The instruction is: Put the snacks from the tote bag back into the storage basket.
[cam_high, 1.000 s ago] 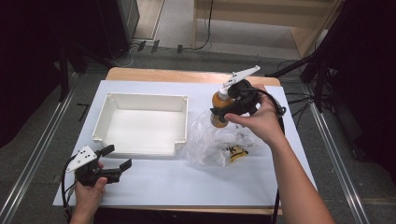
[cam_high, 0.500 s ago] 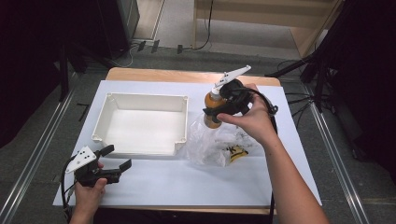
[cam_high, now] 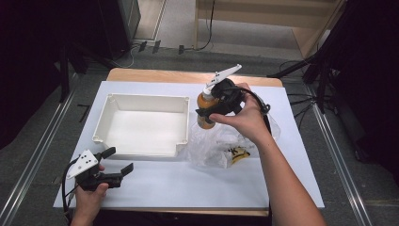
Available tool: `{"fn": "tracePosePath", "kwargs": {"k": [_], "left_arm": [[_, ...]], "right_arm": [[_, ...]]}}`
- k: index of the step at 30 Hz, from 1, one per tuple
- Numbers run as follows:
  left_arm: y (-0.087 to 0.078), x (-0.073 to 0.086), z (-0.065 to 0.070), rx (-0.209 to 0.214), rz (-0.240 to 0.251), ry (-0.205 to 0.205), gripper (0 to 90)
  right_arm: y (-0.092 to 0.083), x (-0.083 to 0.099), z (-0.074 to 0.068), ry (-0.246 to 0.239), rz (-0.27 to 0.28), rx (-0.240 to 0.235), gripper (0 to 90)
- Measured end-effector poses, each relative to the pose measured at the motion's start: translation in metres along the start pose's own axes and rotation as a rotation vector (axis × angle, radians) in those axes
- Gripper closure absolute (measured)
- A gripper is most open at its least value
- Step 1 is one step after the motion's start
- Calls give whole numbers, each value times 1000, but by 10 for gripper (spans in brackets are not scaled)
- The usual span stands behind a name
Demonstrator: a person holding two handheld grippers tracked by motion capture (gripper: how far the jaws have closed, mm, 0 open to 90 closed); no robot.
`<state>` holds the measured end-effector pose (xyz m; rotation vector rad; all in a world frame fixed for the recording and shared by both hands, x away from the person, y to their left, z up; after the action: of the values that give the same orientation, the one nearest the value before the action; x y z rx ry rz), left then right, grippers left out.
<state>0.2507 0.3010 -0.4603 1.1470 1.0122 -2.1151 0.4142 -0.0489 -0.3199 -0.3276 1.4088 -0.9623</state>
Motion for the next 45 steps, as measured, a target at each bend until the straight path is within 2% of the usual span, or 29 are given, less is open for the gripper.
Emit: {"fn": "tracePosePath", "kwargs": {"k": [45], "left_arm": [[0, 0, -1, -4, 20, -19, 78]], "right_arm": [[32, -38, -9, -25, 0, -21, 305]]}}
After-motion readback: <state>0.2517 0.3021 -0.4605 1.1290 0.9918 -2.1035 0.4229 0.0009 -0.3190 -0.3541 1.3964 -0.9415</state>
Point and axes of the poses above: each handheld gripper's, and its own axes: y roughly forward along the jaws, x roughly out of its underside, z roughly to its right, the point moved 3 cm from there along y, roughly forward along the jaws, and after that the axes turned 15 degrees about -y, right-handed, at the moved point
